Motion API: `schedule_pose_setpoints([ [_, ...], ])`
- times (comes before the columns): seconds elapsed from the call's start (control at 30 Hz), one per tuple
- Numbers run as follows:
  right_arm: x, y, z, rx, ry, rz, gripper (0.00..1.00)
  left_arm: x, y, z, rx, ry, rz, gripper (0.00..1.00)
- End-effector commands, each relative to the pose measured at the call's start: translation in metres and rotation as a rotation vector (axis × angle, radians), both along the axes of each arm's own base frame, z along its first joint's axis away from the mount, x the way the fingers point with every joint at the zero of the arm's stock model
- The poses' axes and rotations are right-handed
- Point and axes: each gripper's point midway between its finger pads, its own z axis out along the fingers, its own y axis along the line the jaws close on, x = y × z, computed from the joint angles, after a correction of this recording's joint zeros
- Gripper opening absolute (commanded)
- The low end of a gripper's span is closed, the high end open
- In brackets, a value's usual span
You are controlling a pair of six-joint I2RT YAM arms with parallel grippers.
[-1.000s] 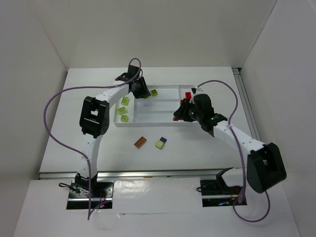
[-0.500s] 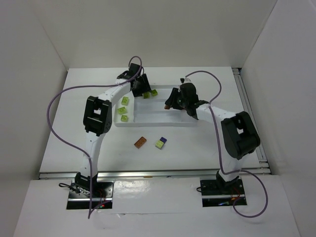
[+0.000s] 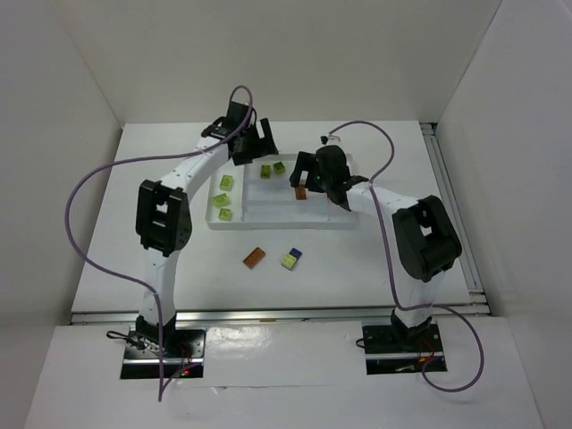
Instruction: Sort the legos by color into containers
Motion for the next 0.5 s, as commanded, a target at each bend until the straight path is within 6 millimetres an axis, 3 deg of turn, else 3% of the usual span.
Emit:
schedule_pose_setpoints([
  [0.0,-0.009,-0.015,0.074,-0.033,-0.169,-0.06,1.0,-0.019,-0.003,0.106,-0.015,-0.218,-0.047,1.0],
  [0.03,-0.017,-0.017,0.079,-0.04,-0.175,-0.067,0.98,-0.026,-0.002,0.115,-0.002,-0.237,-0.05,1.0],
  [0.07,-0.026,-0.028,0.095,-0.054,-0.2,-0.088,0.97,-0.039,-0.003,0.108,0.024,-0.218,-0.065,1.0],
  [0.1,-0.036,-0.029,0.097,-0.066,-0.2,-0.073,0.94,-0.047,-0.001,0.112,0.054,-0.235,-0.087,0.98],
  [0.13,-0.047,-0.038,0.087,-0.089,-0.177,-0.083,0.88,-0.061,0.006,0.129,0.087,-0.268,-0.076,0.97],
  [0.17,-0.059,-0.042,0.1,-0.08,-0.199,-0.083,0.81,-0.074,0.0,0.13,0.111,-0.276,-0.097,0.95],
  [0.2,-0.074,-0.052,0.083,-0.117,-0.15,-0.087,0.79,-0.09,0.006,0.108,0.177,-0.235,-0.116,0.84],
  [0.23,-0.084,-0.054,0.079,-0.127,-0.134,-0.076,0.73,-0.107,0.009,0.114,0.187,-0.24,-0.118,0.78],
  [0.27,-0.092,-0.06,0.076,-0.133,-0.12,-0.088,0.68,-0.123,0.0,0.106,0.209,-0.231,-0.156,0.72],
  [0.3,-0.107,-0.066,0.08,-0.129,-0.11,-0.098,0.62,-0.142,0.003,0.075,0.248,-0.167,-0.178,0.68],
  [0.33,-0.118,-0.073,0.068,-0.141,-0.08,-0.1,0.6,-0.154,0.006,0.063,0.289,-0.147,-0.192,0.67],
  [0.4,-0.136,-0.085,0.07,-0.145,-0.065,-0.114,0.6,-0.185,0.003,0.048,0.345,-0.127,-0.241,0.65],
  [0.43,-0.141,-0.09,0.069,-0.149,-0.057,-0.127,0.6,-0.205,0.01,0.021,0.384,-0.063,-0.258,0.67],
  [0.47,-0.147,-0.094,0.065,-0.158,-0.043,-0.126,0.62,-0.215,0.012,0.013,0.402,-0.049,-0.272,0.7],
])
